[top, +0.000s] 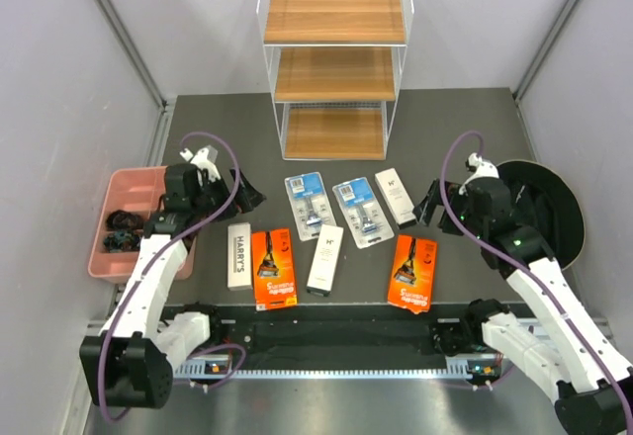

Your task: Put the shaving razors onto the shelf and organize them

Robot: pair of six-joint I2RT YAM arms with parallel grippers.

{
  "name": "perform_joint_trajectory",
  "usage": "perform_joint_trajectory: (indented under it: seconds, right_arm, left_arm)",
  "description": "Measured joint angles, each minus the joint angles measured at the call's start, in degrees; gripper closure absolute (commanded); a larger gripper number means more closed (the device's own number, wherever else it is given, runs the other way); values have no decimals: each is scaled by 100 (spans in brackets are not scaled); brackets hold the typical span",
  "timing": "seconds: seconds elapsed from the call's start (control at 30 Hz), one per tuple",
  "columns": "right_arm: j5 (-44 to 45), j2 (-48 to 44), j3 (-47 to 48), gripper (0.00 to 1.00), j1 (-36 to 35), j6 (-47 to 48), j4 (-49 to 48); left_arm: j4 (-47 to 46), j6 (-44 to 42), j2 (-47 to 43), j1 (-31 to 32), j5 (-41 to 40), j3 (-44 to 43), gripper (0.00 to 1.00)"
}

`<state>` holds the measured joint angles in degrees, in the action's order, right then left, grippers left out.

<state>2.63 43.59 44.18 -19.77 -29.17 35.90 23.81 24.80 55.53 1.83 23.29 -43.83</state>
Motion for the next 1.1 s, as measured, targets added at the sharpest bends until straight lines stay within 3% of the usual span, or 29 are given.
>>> perform_joint_trajectory:
  seconds: [0.27, 0.6, 1.1]
  right_arm:
    - [-310, 111, -387, 1, 0, -111, -109]
    - [-466, 271, -566, 1, -404, -348, -407]
    - [-131, 365, -863, 1, -1438, -977, -575]
  left_arm:
    - [55, -61, 321, 140, 181, -7, 1]
    - [173, -35, 820, 1792, -621, -315, 1]
    - [138, 483, 2771, 4277, -2144, -1084, 1]
